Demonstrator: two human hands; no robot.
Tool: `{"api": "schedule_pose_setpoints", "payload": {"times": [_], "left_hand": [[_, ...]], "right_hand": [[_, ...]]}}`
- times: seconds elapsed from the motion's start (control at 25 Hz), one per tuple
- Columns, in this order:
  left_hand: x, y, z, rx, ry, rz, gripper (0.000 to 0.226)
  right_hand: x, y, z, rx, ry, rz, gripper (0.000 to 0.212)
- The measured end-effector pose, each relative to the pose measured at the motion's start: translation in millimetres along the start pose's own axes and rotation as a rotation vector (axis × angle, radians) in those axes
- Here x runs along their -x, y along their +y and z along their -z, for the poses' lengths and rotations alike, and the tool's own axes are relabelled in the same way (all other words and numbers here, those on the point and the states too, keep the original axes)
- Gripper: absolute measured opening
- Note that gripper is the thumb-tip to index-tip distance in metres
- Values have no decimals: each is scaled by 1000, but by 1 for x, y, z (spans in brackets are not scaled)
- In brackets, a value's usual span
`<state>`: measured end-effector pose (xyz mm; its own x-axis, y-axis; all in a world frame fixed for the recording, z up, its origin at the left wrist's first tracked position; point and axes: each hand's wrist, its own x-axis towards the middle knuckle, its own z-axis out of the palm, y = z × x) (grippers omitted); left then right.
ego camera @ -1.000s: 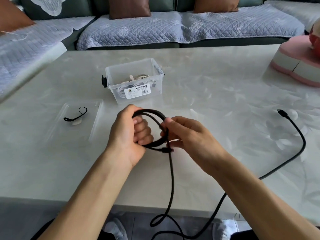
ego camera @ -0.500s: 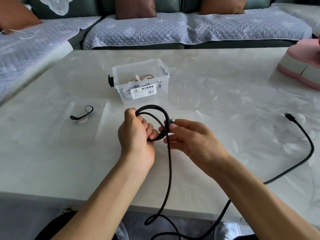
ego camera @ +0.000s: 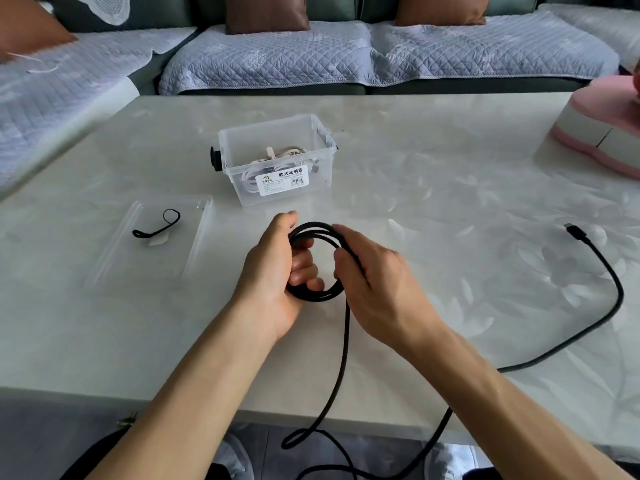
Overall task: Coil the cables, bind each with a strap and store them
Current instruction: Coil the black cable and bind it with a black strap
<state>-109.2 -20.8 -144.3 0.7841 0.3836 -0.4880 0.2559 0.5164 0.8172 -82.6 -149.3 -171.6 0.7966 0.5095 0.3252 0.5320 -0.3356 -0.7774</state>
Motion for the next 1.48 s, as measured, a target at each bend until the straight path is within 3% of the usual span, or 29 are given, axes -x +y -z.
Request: {"api": "schedule_pose_setpoints", "payload": {"times": [0.12, 0.2, 0.28, 0.4, 0.56, 0.72, 0.92, 1.08, 1.2, 1.32, 1.4, 1.48], "left_hand": [[1, 7, 4, -328, -51, -26, 37], [1, 6, 3, -405, -57, -55, 43], [2, 5, 2, -341, -39, -87, 46], [2, 6, 1, -220, -11, -122, 44], [2, 7, 2, -229, -54, -111, 45], [2, 11, 3, -229, -78, -81, 45], [3, 12, 3, -150, -88, -47, 52], [1, 14, 4, -48, 15, -166, 48], [-1, 21, 7, 27, 101, -245, 46], [-2, 23, 7, 100, 150, -268, 45], [-1, 23, 6, 115, 159, -260, 43], [-1, 23, 7, 115, 173, -268, 43]], "right_hand": [[-3, 2, 5, 26, -71, 74, 20], [-1, 1, 6, 25, -76, 83, 22], [0, 0, 6, 4, -77, 3, 24], [-1, 1, 12, -23, -115, -257, 40], [-2, -1, 20, -43, -47, -321, 11], [-7, -7, 30, -313, -13, -461, 9], [-11, -11, 26, -403, -1, -461, 15], [-10, -16, 19, -663, 80, -633, 46], [-3, -23, 20, -671, -138, -757, 44], [3, -27, 24, -504, -463, -709, 28], [2, -24, 24, -540, -481, -678, 22], [-3, -19, 30, -643, -303, -707, 20]]}}
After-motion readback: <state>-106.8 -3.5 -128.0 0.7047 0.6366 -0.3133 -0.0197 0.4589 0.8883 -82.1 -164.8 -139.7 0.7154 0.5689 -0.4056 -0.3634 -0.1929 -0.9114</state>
